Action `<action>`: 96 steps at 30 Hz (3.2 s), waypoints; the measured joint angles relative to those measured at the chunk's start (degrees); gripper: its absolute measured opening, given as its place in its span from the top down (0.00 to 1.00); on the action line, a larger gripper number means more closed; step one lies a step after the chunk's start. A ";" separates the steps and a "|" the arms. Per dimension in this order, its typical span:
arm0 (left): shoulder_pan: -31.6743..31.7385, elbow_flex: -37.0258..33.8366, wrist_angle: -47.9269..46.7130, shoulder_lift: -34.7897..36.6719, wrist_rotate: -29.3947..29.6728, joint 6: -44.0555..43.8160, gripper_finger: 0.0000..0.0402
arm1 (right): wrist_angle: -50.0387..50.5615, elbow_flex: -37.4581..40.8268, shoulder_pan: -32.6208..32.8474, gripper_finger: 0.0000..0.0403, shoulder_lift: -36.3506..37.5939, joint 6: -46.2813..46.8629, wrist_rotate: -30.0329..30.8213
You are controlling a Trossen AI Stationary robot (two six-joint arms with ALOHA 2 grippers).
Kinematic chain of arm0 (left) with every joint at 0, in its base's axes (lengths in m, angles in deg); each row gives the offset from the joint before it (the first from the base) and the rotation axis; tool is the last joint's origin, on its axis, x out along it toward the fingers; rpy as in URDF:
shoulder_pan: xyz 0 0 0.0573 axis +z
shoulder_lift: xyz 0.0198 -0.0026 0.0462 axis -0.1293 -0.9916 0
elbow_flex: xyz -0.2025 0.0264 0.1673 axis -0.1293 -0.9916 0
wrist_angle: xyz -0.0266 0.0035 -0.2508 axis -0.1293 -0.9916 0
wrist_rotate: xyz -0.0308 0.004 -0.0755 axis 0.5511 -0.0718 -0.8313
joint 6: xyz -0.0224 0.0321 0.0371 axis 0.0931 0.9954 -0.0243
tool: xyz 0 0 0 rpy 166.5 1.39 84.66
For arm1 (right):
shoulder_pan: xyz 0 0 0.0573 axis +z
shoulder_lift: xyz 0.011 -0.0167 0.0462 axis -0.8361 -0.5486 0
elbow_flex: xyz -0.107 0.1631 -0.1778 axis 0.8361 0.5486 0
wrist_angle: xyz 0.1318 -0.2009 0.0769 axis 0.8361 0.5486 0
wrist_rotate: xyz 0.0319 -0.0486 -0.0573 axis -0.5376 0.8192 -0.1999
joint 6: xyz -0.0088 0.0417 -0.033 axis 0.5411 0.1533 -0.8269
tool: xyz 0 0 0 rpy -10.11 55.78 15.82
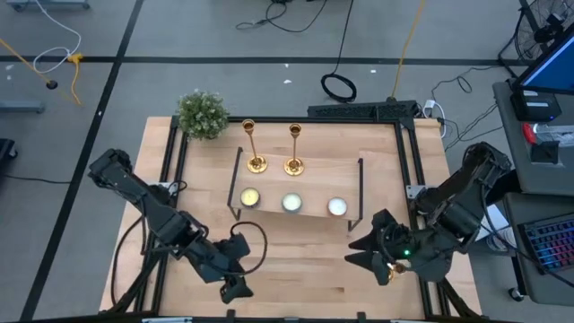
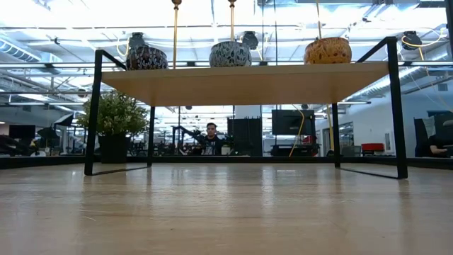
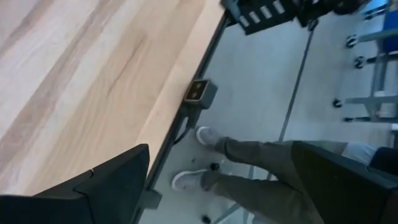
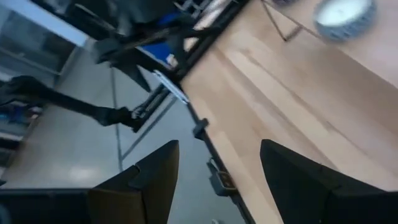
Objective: Pick & Place candle stick holders
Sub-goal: Put the gold candle holder onto the shelf
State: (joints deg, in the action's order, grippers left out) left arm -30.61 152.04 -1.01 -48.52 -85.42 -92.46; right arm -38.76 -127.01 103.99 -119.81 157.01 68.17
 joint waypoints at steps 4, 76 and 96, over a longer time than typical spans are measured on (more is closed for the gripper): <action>0.88 0.02 2.57 0.00 0.91 -0.05 0.01 | -4.58 0.00 0.26 0.45 0.26 -5.51 0.04; 5.25 0.02 24.33 0.00 3.15 11.01 0.01 | 8.93 0.07 23.37 0.45 -28.23 52.53 -24.86; 3.38 0.02 28.33 0.00 6.07 11.49 0.01 | 26.01 6.43 17.62 0.55 -28.03 53.61 -26.80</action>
State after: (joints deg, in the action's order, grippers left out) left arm -27.23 152.07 27.31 -48.52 -79.35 -80.97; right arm -12.75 -120.58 121.61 -147.84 210.62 41.38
